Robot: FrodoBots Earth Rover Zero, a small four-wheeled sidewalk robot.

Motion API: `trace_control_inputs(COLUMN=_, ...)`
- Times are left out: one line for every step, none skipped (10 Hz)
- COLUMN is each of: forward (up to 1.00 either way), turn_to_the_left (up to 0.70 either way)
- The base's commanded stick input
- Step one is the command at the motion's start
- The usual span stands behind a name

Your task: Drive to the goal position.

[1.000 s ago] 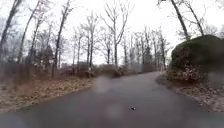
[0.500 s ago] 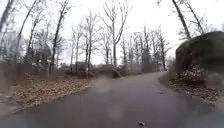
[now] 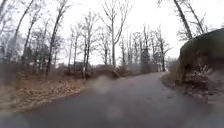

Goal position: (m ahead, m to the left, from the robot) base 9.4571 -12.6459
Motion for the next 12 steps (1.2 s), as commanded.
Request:
trace_control_inputs(forward=1.00, turn_to_the_left=0.00)
trace_control_inputs(forward=1.00, turn_to_the_left=-0.05)
trace_control_inputs(forward=1.00, turn_to_the_left=-0.17)
trace_control_inputs(forward=1.00, turn_to_the_left=-0.33)
trace_control_inputs(forward=1.00, turn_to_the_left=-0.40)
trace_control_inputs(forward=1.00, turn_to_the_left=-0.40)
trace_control_inputs(forward=1.00, turn_to_the_left=-0.19)
trace_control_inputs(forward=1.00, turn_to_the_left=0.00)
trace_control_inputs(forward=1.00, turn_to_the_left=0.00)
trace_control_inputs(forward=1.00, turn_to_the_left=0.00)
trace_control_inputs(forward=1.00, turn_to_the_left=0.00)
trace_control_inputs(forward=1.00, turn_to_the_left=0.00)
